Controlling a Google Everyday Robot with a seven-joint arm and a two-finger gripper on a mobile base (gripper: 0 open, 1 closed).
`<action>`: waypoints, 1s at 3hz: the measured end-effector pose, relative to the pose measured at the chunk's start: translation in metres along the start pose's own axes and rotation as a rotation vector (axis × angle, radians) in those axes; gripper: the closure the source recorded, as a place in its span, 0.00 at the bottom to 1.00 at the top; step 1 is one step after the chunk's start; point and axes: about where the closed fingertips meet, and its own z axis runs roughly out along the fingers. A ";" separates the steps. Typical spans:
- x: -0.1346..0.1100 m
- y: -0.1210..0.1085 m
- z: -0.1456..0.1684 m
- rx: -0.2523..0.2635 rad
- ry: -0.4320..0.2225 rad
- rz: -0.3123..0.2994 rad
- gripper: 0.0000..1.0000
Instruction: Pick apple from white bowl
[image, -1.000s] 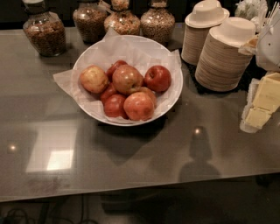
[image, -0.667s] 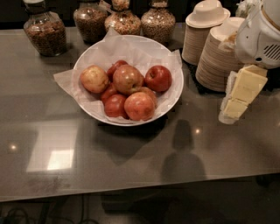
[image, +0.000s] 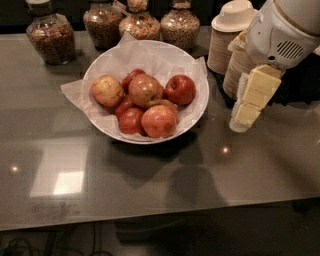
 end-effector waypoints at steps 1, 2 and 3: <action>-0.003 -0.003 0.006 0.007 -0.025 0.001 0.00; -0.030 -0.008 0.027 0.006 -0.134 -0.037 0.00; -0.062 -0.018 0.031 0.022 -0.273 -0.067 0.00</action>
Offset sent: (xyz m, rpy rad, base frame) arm 0.0384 0.0782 -0.0159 0.2707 -0.1045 0.1376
